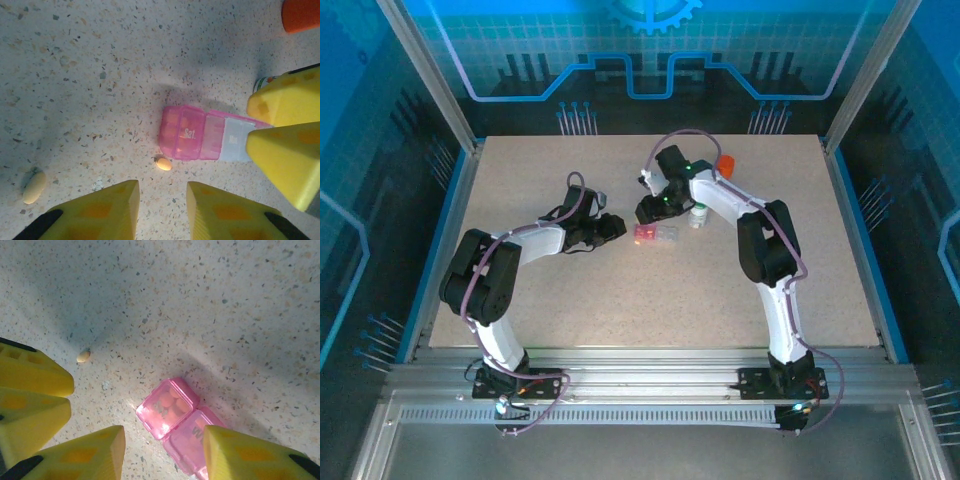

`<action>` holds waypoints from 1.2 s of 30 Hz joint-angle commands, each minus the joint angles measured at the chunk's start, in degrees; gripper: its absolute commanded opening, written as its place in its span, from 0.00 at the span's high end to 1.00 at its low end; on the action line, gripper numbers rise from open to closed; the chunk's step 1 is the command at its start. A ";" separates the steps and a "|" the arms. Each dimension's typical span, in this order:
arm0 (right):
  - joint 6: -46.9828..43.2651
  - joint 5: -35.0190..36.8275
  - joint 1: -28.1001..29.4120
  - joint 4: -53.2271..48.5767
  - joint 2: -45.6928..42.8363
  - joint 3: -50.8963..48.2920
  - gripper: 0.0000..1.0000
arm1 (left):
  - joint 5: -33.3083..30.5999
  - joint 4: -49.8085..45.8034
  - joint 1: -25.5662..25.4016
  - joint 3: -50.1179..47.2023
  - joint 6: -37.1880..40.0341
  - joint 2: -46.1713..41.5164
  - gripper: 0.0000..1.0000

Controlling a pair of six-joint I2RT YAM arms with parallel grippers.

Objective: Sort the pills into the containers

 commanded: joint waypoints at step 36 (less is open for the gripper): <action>5.36 15.05 5.74 6.96 -10.03 -14.23 0.70 | 0.39 3.45 0.07 -2.44 -2.79 2.15 0.68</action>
